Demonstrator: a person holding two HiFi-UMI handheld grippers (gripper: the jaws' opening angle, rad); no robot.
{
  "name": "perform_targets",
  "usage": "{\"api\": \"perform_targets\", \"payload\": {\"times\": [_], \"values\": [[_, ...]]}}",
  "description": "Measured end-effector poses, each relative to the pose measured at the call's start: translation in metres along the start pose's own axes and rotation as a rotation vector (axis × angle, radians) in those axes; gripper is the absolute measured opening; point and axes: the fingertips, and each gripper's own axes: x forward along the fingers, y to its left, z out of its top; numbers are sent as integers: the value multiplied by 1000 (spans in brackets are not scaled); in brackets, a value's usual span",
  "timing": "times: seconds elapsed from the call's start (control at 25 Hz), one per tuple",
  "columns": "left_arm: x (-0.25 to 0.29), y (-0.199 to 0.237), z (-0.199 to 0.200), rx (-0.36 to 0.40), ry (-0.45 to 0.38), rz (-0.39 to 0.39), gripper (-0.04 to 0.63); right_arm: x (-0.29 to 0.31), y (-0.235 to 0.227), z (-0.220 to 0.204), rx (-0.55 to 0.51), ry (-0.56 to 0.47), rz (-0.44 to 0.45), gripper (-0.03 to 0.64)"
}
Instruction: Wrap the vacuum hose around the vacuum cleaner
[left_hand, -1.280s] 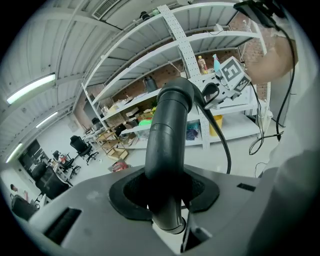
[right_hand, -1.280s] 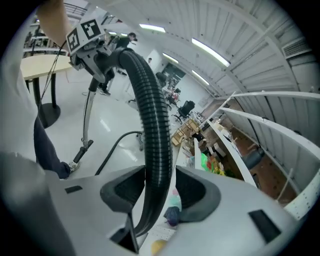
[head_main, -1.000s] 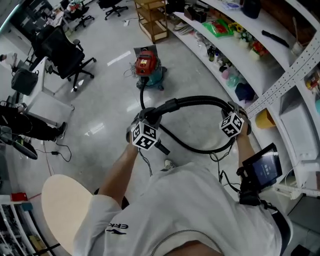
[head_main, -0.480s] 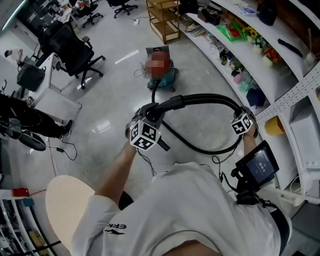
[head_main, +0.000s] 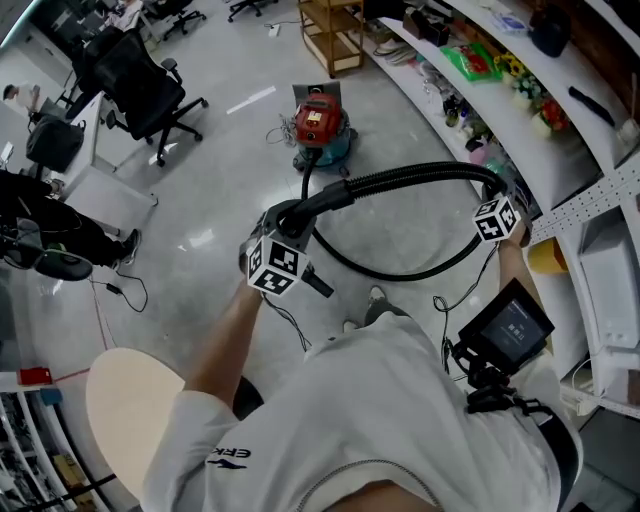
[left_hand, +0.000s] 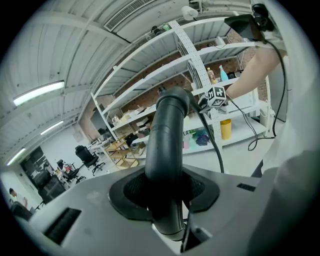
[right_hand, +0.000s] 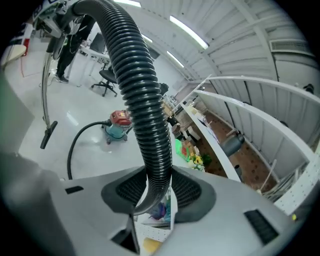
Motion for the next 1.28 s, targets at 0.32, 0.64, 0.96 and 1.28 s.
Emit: {"api": "perform_targets", "payload": {"times": [0.32,0.64,0.96,1.28], "values": [[34,31,8,-41,7,38,130,56,-45,60,-68,-77,-25,156],[65,84,17,-62,37,115,130,117,-96,139,-156,-175,-51,156],[87,129,8,-74,86,166,130,159,-115,206,-222,-245,-43,155],[125,169,-19,-97,106,141,130,206,-117,254,-249,-246,-48,155]]}}
